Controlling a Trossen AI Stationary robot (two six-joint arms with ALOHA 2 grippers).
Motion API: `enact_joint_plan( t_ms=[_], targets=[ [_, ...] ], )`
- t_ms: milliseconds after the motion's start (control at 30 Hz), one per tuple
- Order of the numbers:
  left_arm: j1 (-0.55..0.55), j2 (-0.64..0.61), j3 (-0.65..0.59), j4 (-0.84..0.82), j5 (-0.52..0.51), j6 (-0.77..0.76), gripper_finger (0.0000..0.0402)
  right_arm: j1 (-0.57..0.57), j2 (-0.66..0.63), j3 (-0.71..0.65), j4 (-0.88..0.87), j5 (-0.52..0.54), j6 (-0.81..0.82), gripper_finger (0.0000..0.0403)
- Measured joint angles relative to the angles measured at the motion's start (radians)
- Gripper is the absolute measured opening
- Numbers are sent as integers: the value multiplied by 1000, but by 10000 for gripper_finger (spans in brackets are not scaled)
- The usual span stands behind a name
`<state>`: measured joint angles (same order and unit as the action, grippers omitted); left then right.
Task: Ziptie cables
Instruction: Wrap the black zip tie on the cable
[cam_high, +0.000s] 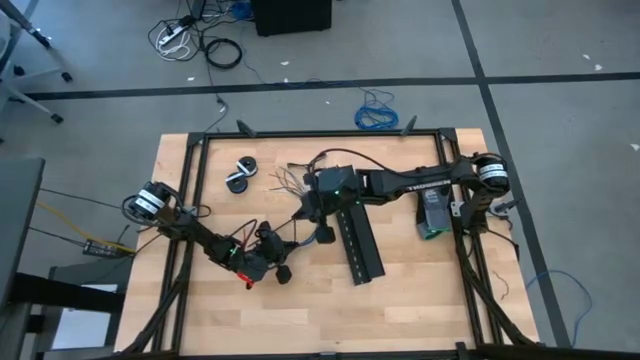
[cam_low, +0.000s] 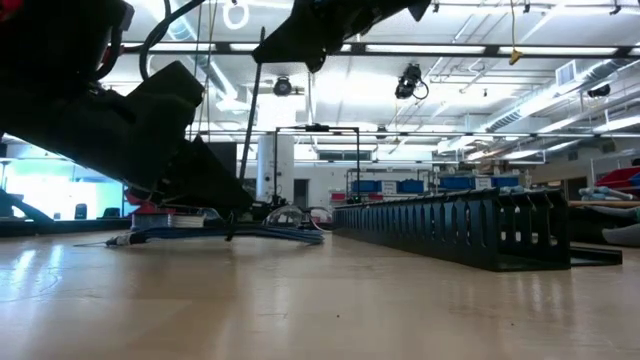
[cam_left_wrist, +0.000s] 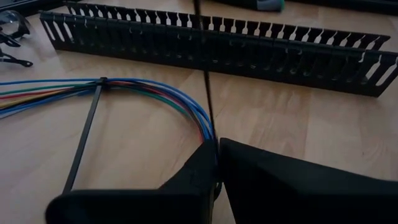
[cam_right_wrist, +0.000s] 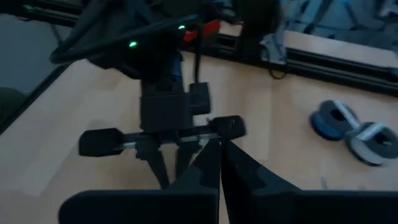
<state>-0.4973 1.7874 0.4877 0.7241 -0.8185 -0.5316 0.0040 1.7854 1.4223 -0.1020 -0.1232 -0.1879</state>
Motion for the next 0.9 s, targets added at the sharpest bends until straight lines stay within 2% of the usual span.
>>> enact_joint_plan(
  t_ms=[167,900],
  targets=[
    [0,0,0,-1,7,0,16,-4,-23,1,-8,51,-17,0],
    [-2,0,0,-13,19,-23,16,-61,-67,1,21,51,-34,0]
  ],
)
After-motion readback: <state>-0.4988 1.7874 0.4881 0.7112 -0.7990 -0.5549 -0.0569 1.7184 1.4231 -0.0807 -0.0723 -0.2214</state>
